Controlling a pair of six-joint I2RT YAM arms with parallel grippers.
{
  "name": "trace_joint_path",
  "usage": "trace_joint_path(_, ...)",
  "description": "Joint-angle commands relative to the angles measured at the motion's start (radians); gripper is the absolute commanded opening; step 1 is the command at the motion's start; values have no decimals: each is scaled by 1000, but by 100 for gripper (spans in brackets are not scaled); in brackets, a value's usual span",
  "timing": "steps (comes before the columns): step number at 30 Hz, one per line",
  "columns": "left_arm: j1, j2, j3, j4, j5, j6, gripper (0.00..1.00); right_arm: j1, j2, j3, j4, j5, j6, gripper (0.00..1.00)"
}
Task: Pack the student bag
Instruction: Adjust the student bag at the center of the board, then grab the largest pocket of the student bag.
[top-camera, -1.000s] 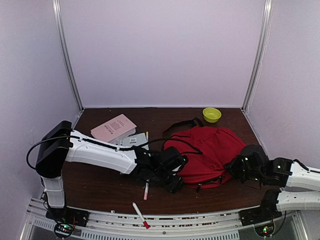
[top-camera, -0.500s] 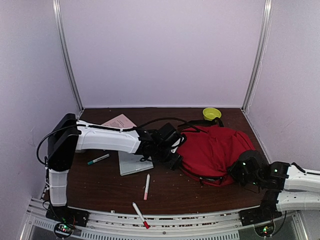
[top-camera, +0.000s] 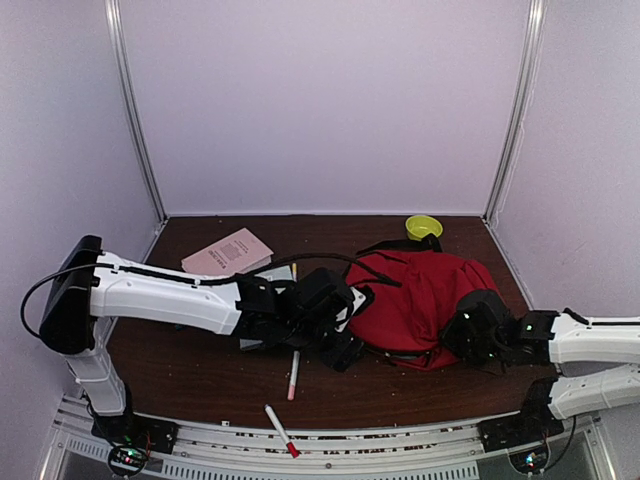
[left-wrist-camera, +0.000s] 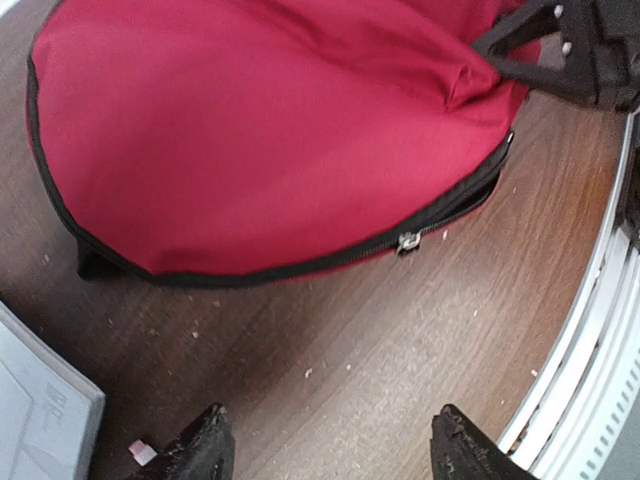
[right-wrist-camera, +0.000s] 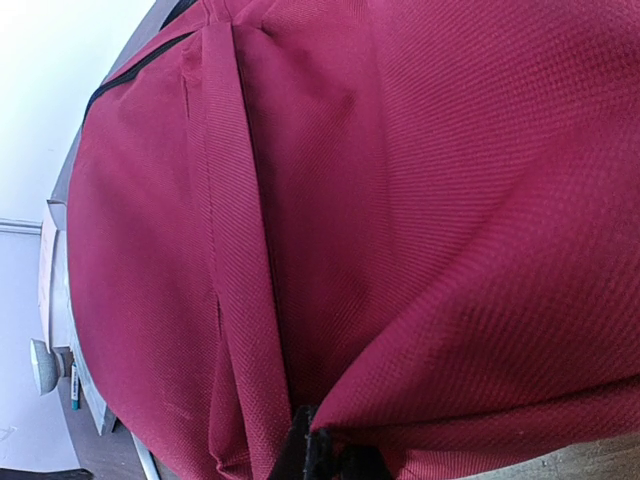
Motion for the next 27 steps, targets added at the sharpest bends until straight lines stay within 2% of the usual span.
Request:
trace_joint_path(1, 4, 6, -29, 69, 53, -61, 70, 5, -24, 9, 43, -15, -9, 0)
trace_joint_path(9, -4, 81, -23, 222, 215, -136, 65, 4, -36, 16, 55, 14, 6, 0)
trace_joint_path(21, -4, 192, 72, 201, 197, -161, 57, 4, 39, 121, 70, 0, -10, 0)
trace_joint_path(27, -3, 198, 79, 229, 107, -178, 55, 4, 54, 175, 34, -11, -17, 0)
